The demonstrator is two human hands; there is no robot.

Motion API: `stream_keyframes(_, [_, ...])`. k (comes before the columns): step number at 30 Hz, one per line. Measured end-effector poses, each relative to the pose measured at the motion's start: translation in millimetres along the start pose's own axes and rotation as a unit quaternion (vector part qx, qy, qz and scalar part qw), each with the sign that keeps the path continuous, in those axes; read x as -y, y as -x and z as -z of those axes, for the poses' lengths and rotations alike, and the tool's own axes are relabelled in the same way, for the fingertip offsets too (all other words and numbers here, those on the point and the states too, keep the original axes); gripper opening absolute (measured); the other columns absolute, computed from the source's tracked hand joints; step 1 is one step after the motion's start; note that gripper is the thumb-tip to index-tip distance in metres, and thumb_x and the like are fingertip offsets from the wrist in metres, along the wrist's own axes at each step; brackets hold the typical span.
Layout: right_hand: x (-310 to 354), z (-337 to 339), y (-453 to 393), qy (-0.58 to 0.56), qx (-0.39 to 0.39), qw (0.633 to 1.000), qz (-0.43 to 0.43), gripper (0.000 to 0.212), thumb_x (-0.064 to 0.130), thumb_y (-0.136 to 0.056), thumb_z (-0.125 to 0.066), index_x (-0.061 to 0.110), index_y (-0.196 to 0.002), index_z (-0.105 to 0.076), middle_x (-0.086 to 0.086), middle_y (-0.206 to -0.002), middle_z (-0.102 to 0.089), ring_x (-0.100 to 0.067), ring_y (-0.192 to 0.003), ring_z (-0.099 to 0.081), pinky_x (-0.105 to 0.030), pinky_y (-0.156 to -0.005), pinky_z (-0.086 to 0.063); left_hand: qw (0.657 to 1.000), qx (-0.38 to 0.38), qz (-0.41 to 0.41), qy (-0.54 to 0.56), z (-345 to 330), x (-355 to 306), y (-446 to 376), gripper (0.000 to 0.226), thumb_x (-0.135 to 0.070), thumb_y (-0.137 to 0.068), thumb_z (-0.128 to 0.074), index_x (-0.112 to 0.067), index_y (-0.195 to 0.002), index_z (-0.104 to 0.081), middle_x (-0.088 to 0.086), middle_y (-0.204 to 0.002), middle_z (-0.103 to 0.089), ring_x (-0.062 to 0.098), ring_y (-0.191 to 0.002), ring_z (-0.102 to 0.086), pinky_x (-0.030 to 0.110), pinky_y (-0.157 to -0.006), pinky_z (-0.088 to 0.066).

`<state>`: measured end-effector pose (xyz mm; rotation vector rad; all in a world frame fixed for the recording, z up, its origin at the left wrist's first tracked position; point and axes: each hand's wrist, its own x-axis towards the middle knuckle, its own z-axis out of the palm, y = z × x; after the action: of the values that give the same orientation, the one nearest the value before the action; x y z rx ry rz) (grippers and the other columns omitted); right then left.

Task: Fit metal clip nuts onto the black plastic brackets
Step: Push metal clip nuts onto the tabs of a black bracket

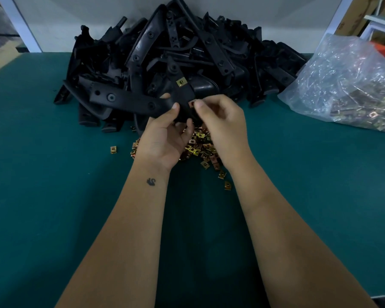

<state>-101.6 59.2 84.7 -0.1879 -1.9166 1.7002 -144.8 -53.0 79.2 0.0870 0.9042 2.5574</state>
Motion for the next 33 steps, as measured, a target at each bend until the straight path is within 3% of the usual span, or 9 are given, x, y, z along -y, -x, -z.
stream_keyframes(2, [-1.4,-4.1,5.0,0.061,0.010,0.997,0.036,0.012,0.028,-0.090,-0.068,0.016,-0.088,-0.069,0.016,-0.075,-0.067,0.005,-0.072,-0.061,-0.011,-0.065,-0.046,1.000,-0.006,-0.009,-0.013,-0.1,1.7,-0.6,0.017,-0.005,-0.097,-0.056,-0.018,-0.104,-0.064,0.007,-0.105,-0.072,0.018,-0.094,-0.066,0.027,-0.073,-0.060])
stream_keyframes(4, [-3.0,-6.5,7.2,0.117,0.012,0.991,0.065,0.015,0.033,-0.088,-0.068,0.019,-0.089,-0.068,0.014,-0.079,-0.068,0.000,-0.076,-0.063,-0.020,-0.068,-0.050,1.000,-0.011,-0.016,-0.021,-0.2,3.1,-0.3,0.021,-0.004,-0.096,-0.057,-0.020,-0.092,-0.071,0.007,-0.102,-0.074,0.021,-0.098,-0.068,0.036,-0.086,-0.058])
stream_keyframes(7, [-4.4,-7.9,7.0,0.196,0.002,0.976,0.091,0.021,0.039,-0.087,-0.067,0.020,-0.097,-0.067,0.012,-0.090,-0.068,-0.005,-0.086,-0.063,-0.034,-0.077,-0.054,0.999,0.003,-0.020,-0.029,0.5,3.5,-0.5,0.036,-0.006,-0.097,-0.056,-0.024,-0.078,-0.080,0.005,-0.099,-0.076,0.018,-0.089,-0.072,0.038,-0.084,-0.059])
stream_keyframes(9, [-5.2,-8.2,6.1,0.219,-0.011,0.970,0.102,0.023,0.040,-0.088,-0.066,0.020,-0.100,-0.066,0.012,-0.094,-0.067,-0.006,-0.090,-0.062,-0.036,-0.078,-0.054,0.999,0.004,-0.019,-0.028,0.7,3.6,-1.0,0.030,-0.008,-0.096,-0.057,-0.023,-0.083,-0.079,0.007,-0.104,-0.074,0.019,-0.091,-0.071,0.037,-0.086,-0.057])
stream_keyframes(14, [-4.3,-9.3,6.4,0.239,-0.025,0.960,0.142,0.019,0.034,-0.089,-0.066,0.017,-0.096,-0.065,0.010,-0.091,-0.065,-0.008,-0.085,-0.060,-0.036,-0.074,-0.052,1.000,-0.019,-0.017,-0.018,-1.0,4.2,-1.5,0.018,-0.009,-0.100,-0.052,-0.019,-0.101,-0.067,0.004,-0.095,-0.074,0.010,-0.067,-0.067,0.019,-0.054,-0.049])
stream_keyframes(23, [-3.7,-9.2,6.0,0.231,-0.020,0.965,0.122,0.018,0.028,-0.092,-0.064,0.014,-0.103,-0.066,0.007,-0.096,-0.067,-0.010,-0.088,-0.061,-0.036,-0.078,-0.052,0.996,-0.053,0.003,-0.071,-2.4,2.7,-4.3,0.035,-0.018,-0.101,-0.053,-0.006,-0.133,-0.058,0.006,-0.103,-0.070,0.009,-0.070,-0.063,0.019,-0.058,-0.048])
stream_keyframes(25, [-3.5,-8.3,5.8,0.209,-0.028,0.972,0.099,0.018,0.029,-0.092,-0.064,0.016,-0.104,-0.065,0.009,-0.098,-0.067,-0.008,-0.088,-0.061,-0.034,-0.079,-0.052,0.994,-0.053,0.010,-0.091,-3.1,1.5,-3.7,0.032,-0.026,-0.101,-0.052,-0.011,-0.129,-0.061,0.005,-0.105,-0.070,0.011,-0.074,-0.062,0.022,-0.060,-0.051])
stream_keyframes(29, [1.3,-2.5,5.2,0.119,-0.084,0.987,0.069,0.006,0.025,-0.090,-0.067,0.023,-0.094,-0.063,0.018,-0.084,-0.062,0.008,-0.080,-0.058,-0.009,-0.070,-0.044,0.983,-0.099,-0.019,-0.153,-4.3,3.0,-3.6,0.036,-0.028,-0.099,-0.057,-0.012,-0.130,-0.058,0.009,-0.113,-0.071,0.017,-0.085,-0.062,0.026,-0.061,-0.053])
stream_keyframes(33, [8.6,4.5,0.4,0.017,-0.128,0.992,0.013,0.007,0.023,-0.088,-0.071,0.018,-0.089,-0.066,0.012,-0.077,-0.062,0.003,-0.069,-0.057,-0.012,-0.065,-0.046,0.970,-0.116,-0.076,-0.198,-11.9,6.6,-1.7,0.013,-0.021,-0.098,-0.061,-0.010,-0.106,-0.060,0.007,-0.091,-0.069,0.012,-0.066,-0.065,0.022,-0.055,-0.052])
